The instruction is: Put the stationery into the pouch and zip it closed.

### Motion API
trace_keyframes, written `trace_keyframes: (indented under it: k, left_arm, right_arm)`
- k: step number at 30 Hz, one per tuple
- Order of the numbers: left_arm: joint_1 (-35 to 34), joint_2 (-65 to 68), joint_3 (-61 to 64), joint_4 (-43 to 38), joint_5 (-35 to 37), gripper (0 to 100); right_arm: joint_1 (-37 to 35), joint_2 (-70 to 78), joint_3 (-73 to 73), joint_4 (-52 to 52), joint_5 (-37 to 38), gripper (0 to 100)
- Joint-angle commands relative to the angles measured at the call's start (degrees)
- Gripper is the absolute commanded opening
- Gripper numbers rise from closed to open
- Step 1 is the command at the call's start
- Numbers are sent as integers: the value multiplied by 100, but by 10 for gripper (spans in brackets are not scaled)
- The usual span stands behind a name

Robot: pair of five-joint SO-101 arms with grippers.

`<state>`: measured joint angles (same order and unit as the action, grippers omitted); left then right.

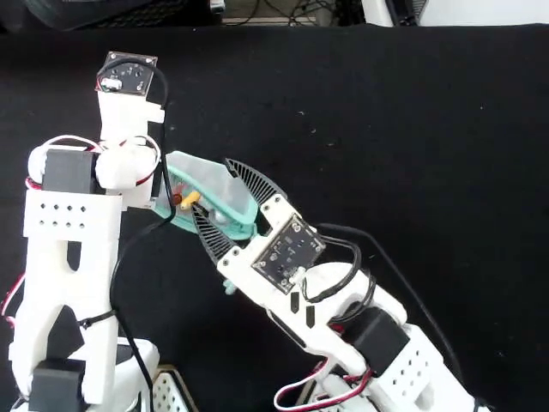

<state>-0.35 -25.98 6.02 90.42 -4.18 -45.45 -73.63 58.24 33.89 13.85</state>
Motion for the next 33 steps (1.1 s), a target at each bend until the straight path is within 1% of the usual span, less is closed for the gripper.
trace_keyframes:
  k: [1,3,6,9,12,15,17,19,23,28,31,33]
  left_arm:
    - [-48,-9,-207,9,9,30]
    - [-48,-9,-207,9,9,30]
    - [-48,-9,-198,9,9,30]
    - [-48,0,-198,9,9,30]
    - [-48,-9,-189,18,9,30]
    - [-48,-44,-189,35,9,30]
    - [-48,-44,-207,123,9,30]
    - [-31,-44,-198,132,9,30]
    - [-40,-44,-198,132,9,30]
    - [-40,0,-198,114,9,30]
    - [-40,-9,-189,132,9,30]
    - [-40,0,-189,132,9,30]
  right_arm:
    - [70,-48,-180,44,53,215]
    - [299,-57,-189,114,18,215]
    - [870,-57,-251,413,9,215]
    - [1398,-57,-549,1248,-88,215]
    - [1670,-4,-1121,2330,-185,215]
    - [1653,-4,-1499,3235,-193,215]
    - [1459,-4,-1525,3499,-141,215]
    - [1292,-4,-1332,3552,-105,215]
    - [1002,-22,-646,3473,457,215]
    - [914,-57,-163,3314,176,215]
    - [721,-66,-136,3341,9,215]
    - [589,-66,-4,3288,26,215]
